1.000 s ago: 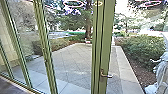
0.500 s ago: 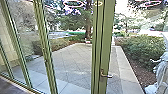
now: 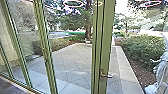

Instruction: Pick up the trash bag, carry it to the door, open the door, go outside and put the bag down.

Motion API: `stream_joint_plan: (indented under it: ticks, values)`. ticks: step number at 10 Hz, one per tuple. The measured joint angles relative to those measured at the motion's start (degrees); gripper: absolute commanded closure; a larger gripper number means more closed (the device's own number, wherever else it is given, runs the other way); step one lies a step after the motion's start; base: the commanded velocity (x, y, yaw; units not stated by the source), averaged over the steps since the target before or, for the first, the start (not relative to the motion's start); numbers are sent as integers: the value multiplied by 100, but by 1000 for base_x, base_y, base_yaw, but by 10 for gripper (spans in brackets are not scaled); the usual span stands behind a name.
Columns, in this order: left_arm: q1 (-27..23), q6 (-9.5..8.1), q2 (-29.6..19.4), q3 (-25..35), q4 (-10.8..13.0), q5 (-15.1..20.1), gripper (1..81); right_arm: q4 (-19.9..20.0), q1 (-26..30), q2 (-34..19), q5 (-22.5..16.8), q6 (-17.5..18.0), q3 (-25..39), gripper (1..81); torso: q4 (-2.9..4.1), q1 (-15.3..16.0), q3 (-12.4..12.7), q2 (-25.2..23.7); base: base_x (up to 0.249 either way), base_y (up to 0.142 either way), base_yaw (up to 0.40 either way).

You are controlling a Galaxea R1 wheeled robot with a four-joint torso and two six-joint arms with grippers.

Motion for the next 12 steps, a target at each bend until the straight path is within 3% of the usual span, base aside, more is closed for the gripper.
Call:
stream_joint_plan:
  ticks: [1, 2, 3, 7, 12]
  values:
    - [0, 0, -2, -7, 0, 0, 811, -572, 0, -116, -22, 647, 91, 10, 0, 0, 0, 0, 0, 0, 0]
    - [0, 0, 0, -7, 0, 1, 811, -1079, 2, -268, 138, 1056, 240, 10, 0, 0, 0, 0, 0, 0, 0]
    - [0, 0, 12, -11, 0, 1, 811, -1365, 35, -483, 302, 1220, 419, 10, 0, 0, 0, 0, 0, 0, 0]
    - [0, 0, 41, -13, 0, 4, 811, -1531, 182, -1207, 452, 1413, 1545, 10, 0, 0, 0, 0, 0, 0, 0]
    - [0, 0, 76, -21, 0, 22, 811, -1545, 769, -2470, 377, 1474, 3200, 10, 0, 0, 0, 0, 0, 0, 0]
